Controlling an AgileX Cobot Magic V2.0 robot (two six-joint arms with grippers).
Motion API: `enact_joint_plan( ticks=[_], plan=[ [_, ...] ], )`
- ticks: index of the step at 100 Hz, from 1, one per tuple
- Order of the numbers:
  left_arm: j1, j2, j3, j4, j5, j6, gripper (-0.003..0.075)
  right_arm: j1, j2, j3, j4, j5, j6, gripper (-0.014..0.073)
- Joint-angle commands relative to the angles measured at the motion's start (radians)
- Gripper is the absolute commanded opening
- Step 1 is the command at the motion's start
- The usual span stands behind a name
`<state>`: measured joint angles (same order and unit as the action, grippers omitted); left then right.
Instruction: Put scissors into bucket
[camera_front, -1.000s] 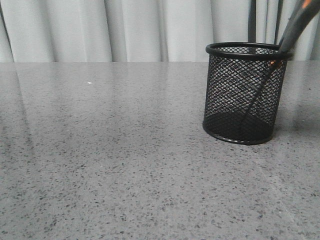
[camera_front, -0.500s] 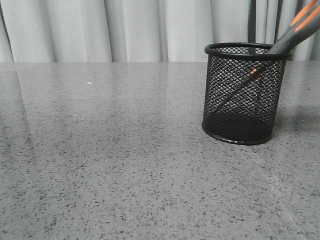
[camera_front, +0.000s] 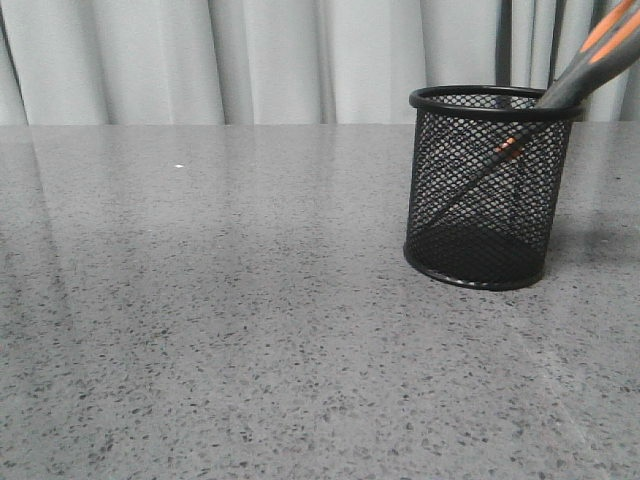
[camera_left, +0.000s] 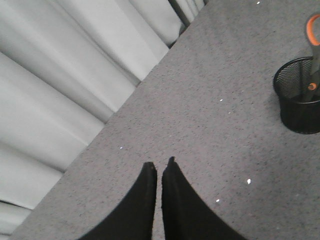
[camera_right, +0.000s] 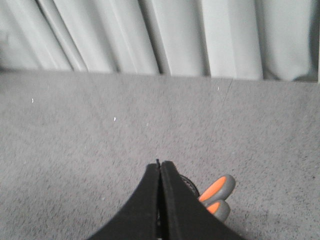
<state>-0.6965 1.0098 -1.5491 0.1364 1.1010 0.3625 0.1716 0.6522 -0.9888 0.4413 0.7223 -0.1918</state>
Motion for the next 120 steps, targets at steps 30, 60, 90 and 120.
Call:
enact_joint_plan(
  ticks=[30, 60, 90, 120],
  plan=[
    [0.002, -0.39, 0.695, -0.085, -0.731, -0.128, -0.0021, -0.003, -0.317, 0.341, 0.026, -0.329, -0.051, -0.0071],
    [0.002, -0.731, 1.224, -0.278, -1.163, -0.128, -0.0021, -0.003, -0.595, 0.612, 0.024, -0.369, -0.055, -0.0071],
    [0.002, -0.801, 1.291, -0.278, -1.198, -0.128, -0.0021, -0.003, -0.64, 0.647, 0.028, -0.373, -0.055, -0.0071],
    [0.002, -0.801, 1.291, -0.278, -1.198, -0.128, -0.0021, -0.003, -0.64, 0.647, 0.028, -0.373, -0.055, -0.0071]
  ],
)
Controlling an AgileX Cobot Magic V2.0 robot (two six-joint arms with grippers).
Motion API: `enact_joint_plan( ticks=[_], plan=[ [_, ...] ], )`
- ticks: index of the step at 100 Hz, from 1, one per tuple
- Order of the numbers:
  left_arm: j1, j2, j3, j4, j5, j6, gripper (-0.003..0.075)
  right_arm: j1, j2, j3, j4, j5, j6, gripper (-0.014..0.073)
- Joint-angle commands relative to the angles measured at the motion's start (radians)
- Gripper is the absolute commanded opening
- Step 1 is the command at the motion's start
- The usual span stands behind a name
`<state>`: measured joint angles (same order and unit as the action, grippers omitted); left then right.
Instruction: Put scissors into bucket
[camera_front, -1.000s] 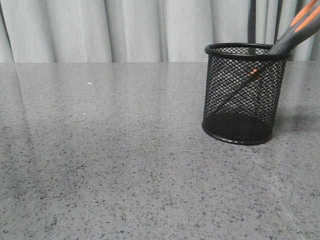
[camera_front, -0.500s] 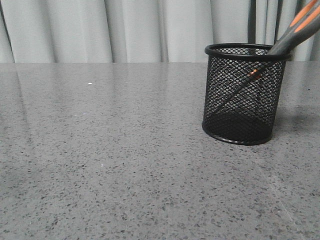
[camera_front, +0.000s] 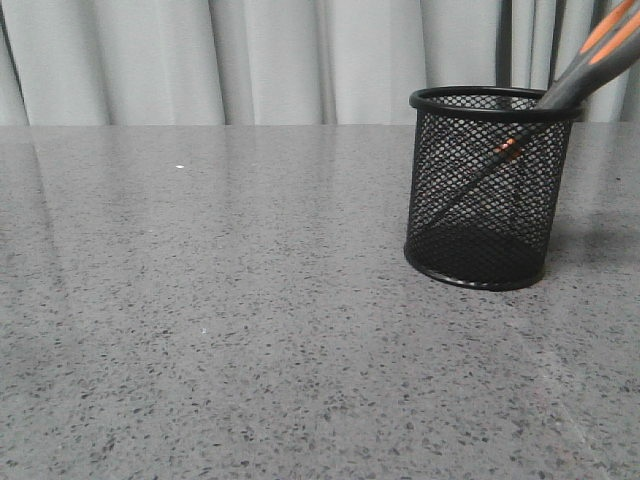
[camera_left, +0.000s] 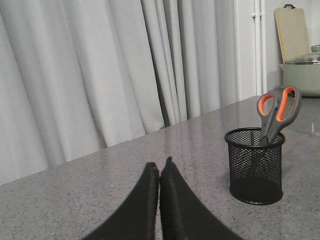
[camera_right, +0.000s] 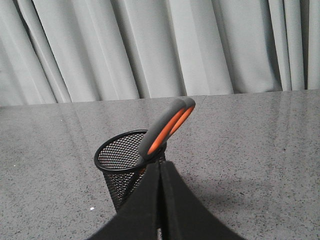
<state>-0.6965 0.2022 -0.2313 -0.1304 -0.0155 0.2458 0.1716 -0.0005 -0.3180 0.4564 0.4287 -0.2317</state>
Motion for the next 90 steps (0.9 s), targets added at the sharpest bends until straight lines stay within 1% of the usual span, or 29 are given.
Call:
enact_joint_plan(
  ticks=[1, 39, 46, 53, 66, 77, 84, 90],
  plan=[
    [0.002, 0.007, -0.026, -0.011, -0.082, -0.011, -0.0021, -0.003, 0.013, -0.024, 0.013, -0.08, -0.015, -0.0071],
    [0.002, 0.007, -0.023, -0.011, -0.084, -0.011, -0.0021, -0.003, 0.013, -0.024, 0.013, -0.08, -0.015, -0.0071],
    [0.022, 0.007, -0.015, -0.008, -0.097, -0.014, -0.0021, -0.003, 0.013, -0.024, 0.013, -0.08, -0.015, -0.0071],
    [0.085, 0.007, 0.008, -0.004, -0.101, -0.062, -0.0021, -0.003, 0.013, -0.024, 0.013, -0.08, -0.015, -0.0071],
    [0.271, 0.007, 0.081, 0.046, -0.101, -0.196, -0.0021, -0.003, 0.013, -0.024, 0.013, -0.08, -0.015, -0.0071],
    [0.423, -0.022, 0.143, 0.048, -0.089, -0.255, -0.0021, -0.003, 0.013, -0.024, 0.013, -0.08, -0.015, -0.0071],
    [0.497, -0.058, 0.175, 0.048, -0.08, -0.278, -0.0021, -0.003, 0.013, -0.024, 0.013, -0.08, -0.015, -0.0071],
    [0.538, -0.096, 0.201, 0.052, -0.078, -0.278, -0.0021, -0.003, 0.013, -0.024, 0.013, -0.08, -0.015, -0.0071]
  ],
)
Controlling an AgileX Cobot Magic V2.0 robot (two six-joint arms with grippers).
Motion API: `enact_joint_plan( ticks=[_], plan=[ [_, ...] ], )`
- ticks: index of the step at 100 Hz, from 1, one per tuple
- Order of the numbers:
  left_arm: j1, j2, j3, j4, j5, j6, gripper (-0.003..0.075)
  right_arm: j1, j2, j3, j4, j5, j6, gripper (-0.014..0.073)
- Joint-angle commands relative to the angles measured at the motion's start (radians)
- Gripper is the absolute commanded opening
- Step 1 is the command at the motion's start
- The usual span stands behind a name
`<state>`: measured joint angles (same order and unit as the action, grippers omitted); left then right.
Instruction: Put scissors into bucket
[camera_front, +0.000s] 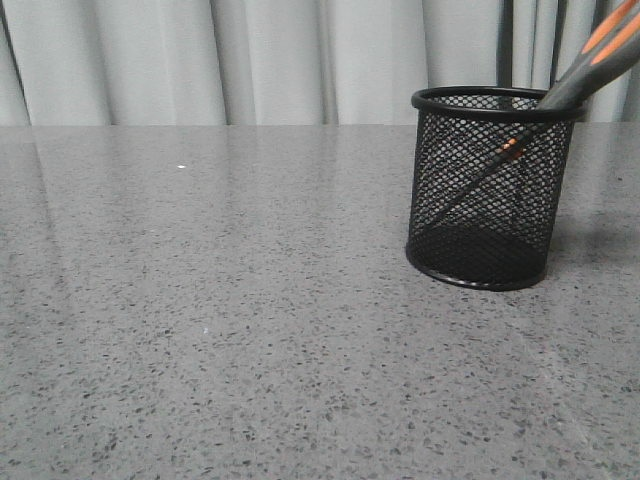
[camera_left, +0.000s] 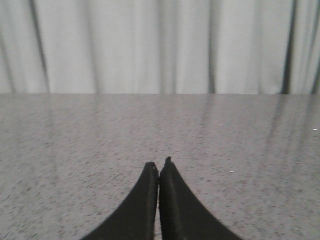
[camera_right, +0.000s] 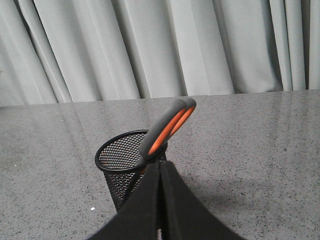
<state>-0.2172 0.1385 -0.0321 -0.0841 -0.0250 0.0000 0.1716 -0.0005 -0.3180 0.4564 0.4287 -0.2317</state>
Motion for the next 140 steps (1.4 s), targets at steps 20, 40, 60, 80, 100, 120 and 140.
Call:
enact_joint_plan(
  ticks=[20, 40, 60, 80, 100, 120, 140],
  plan=[
    [0.163, -0.162, 0.057, 0.035, 0.025, -0.032, -0.0021, -0.003, 0.013, -0.024, 0.013, -0.08, -0.015, -0.0071],
    [0.21, -0.167, 0.06, 0.035, 0.063, -0.032, -0.0021, -0.003, 0.013, -0.024, 0.013, -0.079, -0.015, -0.0071],
    [0.207, -0.167, 0.06, 0.035, 0.082, -0.032, -0.0021, -0.003, 0.013, -0.024, 0.013, -0.079, -0.015, -0.0071],
    [0.207, -0.167, 0.058, 0.033, 0.078, -0.032, -0.0021, -0.003, 0.013, -0.024, 0.013, -0.079, -0.015, -0.0071],
    [0.207, -0.167, 0.058, 0.033, 0.078, -0.032, -0.0021, -0.003, 0.013, -0.024, 0.013, -0.079, -0.015, -0.0071],
    [0.207, -0.167, 0.058, 0.033, 0.078, -0.032, -0.0021, -0.003, 0.013, -0.024, 0.013, -0.079, -0.015, -0.0071],
    [0.207, -0.167, 0.058, 0.033, 0.078, -0.032, -0.0021, -0.003, 0.013, -0.024, 0.013, -0.079, -0.015, -0.0071]
  ],
)
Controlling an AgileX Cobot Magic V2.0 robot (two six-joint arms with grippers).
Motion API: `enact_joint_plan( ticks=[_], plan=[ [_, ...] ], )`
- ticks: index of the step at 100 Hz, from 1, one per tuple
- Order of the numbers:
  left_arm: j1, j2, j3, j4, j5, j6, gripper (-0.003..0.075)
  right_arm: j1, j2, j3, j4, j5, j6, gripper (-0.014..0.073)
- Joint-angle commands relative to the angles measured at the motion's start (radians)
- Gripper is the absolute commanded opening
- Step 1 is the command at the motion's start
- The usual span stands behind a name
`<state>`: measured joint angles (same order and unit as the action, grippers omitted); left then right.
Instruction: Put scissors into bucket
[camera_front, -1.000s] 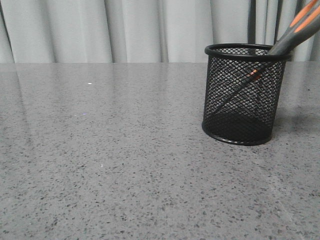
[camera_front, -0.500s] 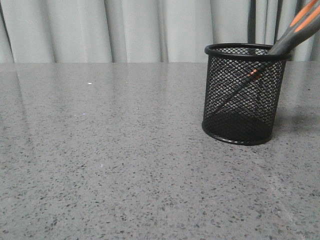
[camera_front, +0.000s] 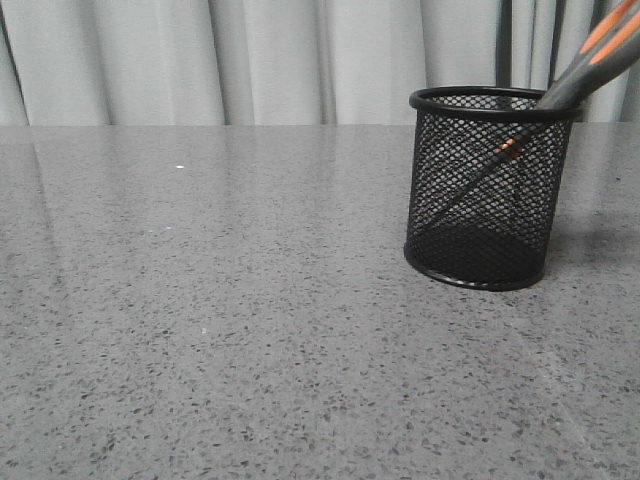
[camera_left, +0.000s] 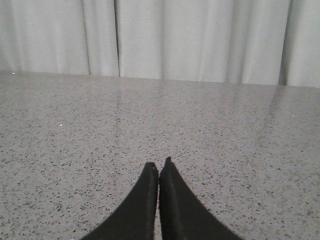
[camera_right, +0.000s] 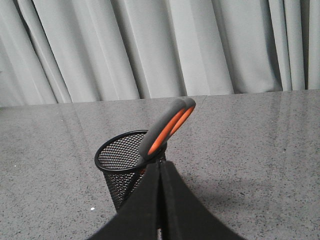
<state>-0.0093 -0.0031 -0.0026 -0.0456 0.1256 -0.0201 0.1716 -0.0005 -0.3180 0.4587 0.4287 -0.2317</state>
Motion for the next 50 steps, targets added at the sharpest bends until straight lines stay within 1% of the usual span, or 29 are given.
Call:
enact_joint_plan(
  ticks=[1, 9, 21, 31, 35, 43, 50],
  plan=[
    [-0.001, -0.025, 0.029, -0.006, -0.073, -0.012, -0.0021, -0.003, 0.013, -0.024, 0.011, -0.079, -0.015, -0.0071],
    [-0.001, -0.025, 0.029, -0.006, -0.073, -0.012, -0.0021, -0.003, 0.013, -0.024, 0.011, -0.081, -0.015, -0.0071],
    [-0.001, -0.025, 0.029, -0.006, -0.073, -0.012, -0.0021, -0.003, 0.015, -0.007, -0.077, -0.128, -0.015, -0.0071],
    [-0.001, -0.025, 0.029, -0.006, -0.073, -0.012, -0.0021, -0.007, 0.015, 0.052, -0.167, -0.23, -0.013, -0.0071],
    [-0.001, -0.025, 0.029, -0.006, -0.073, -0.012, -0.0021, -0.019, 0.015, 0.093, -0.209, -0.297, 0.006, -0.0071],
    [-0.001, -0.025, 0.029, -0.006, -0.073, -0.012, -0.0021, -0.068, 0.0, 0.172, -0.239, -0.408, 0.066, -0.0071],
    [-0.001, -0.025, 0.029, -0.006, -0.073, -0.012, -0.0021, -0.106, -0.03, 0.23, -0.271, -0.423, 0.116, -0.0071]
  ],
)
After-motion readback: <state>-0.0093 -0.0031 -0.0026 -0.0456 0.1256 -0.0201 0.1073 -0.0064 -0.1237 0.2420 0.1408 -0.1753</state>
